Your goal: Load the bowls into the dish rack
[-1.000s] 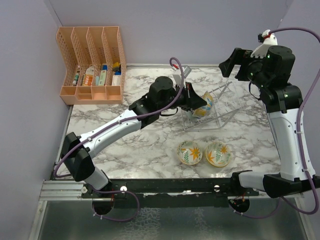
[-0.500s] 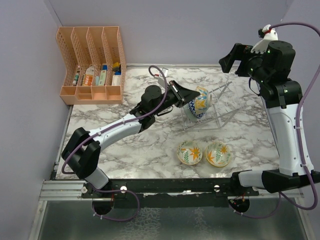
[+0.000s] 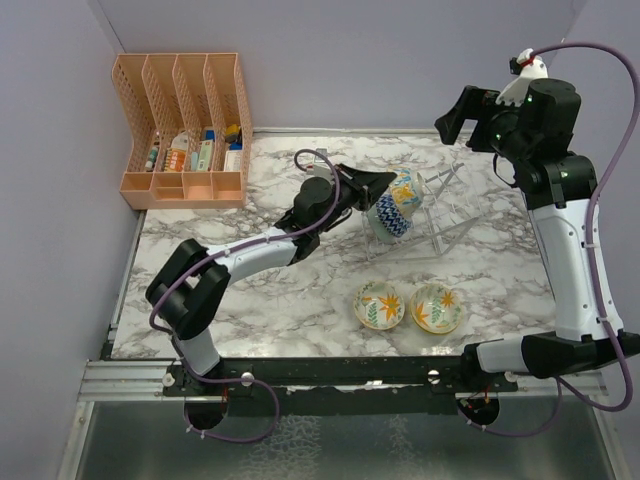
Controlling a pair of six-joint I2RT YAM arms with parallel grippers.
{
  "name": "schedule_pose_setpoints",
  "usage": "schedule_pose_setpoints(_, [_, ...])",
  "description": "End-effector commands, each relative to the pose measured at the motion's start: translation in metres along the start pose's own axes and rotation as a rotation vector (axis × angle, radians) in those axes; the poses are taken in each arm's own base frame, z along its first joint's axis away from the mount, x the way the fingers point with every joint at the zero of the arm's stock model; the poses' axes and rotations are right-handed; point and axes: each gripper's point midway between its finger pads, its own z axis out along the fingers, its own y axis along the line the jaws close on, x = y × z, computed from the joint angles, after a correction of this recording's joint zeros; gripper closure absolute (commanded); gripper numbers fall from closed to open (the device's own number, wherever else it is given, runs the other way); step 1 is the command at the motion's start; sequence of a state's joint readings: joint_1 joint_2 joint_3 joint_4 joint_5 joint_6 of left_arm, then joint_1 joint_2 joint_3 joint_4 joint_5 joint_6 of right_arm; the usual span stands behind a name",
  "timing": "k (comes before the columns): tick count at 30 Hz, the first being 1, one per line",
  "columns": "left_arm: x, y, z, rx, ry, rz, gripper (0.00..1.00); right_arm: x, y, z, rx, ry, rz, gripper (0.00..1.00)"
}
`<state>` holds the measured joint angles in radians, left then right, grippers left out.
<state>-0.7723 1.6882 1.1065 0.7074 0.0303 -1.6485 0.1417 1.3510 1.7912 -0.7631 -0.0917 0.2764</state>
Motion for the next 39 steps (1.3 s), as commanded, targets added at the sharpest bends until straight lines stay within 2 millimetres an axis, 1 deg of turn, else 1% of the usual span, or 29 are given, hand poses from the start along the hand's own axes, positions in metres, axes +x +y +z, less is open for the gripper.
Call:
schedule_pose_setpoints(1, [-0.012, -0.025, 0.016, 0.127, -0.051, -0.105, 1.0, -0.007, -0.003, 0.004, 0.007, -0.022, -0.01, 0.01])
schedule_pose_setpoints(7, [-0.015, -0.01, 0.031, 0.094, -0.057, -0.106, 1.0, -0.002, -0.003, 0.01, 0.002, -0.006, -0.008, 0.01])
schedule_pose_setpoints(16, [-0.015, 0.007, 0.041, 0.083, -0.049, -0.144, 1.0, 0.001, -0.006, 0.012, 0.013, 0.0, -0.014, 0.01])
schedule_pose_setpoints(28, [-0.016, 0.029, 0.042, 0.072, -0.049, -0.171, 1.0, 0.007, -0.008, 0.017, 0.013, 0.018, -0.015, 0.01])
schedule_pose_setpoints(34, [-0.016, 0.044, 0.039, 0.042, -0.053, -0.178, 1.0, 0.011, -0.01, 0.017, 0.02, 0.027, -0.019, 0.01])
schedule_pose_setpoints(39, [-0.016, 0.054, 0.039, 0.021, -0.052, -0.174, 1.0, 0.011, -0.01, 0.017, 0.018, 0.026, -0.018, 0.01])
